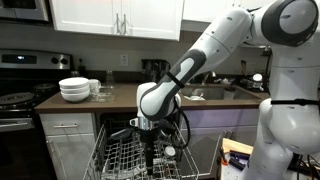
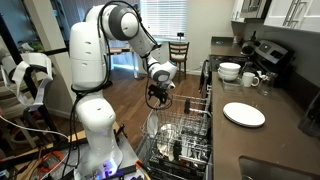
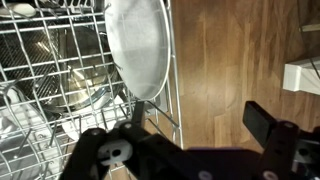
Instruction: Put one white plate inside the dishwasher
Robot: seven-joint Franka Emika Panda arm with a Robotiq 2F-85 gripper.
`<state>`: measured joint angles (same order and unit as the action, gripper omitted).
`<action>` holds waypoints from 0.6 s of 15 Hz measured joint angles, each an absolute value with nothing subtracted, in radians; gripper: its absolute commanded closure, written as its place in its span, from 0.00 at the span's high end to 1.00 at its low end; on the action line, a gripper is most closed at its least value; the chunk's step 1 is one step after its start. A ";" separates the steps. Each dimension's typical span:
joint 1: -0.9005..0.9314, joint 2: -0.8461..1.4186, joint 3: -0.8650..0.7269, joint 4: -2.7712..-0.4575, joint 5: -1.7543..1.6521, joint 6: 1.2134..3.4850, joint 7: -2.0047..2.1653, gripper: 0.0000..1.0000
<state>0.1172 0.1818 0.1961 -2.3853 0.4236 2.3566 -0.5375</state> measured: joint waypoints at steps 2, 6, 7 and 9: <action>0.145 0.146 0.200 -2.402 0.374 2.357 -0.442 1.00; 0.137 0.156 0.200 -2.400 0.375 2.357 -0.444 1.00; 0.135 0.157 0.200 -2.400 0.375 2.357 -0.444 1.00; 0.135 0.158 0.199 -2.400 0.375 2.357 -0.444 1.00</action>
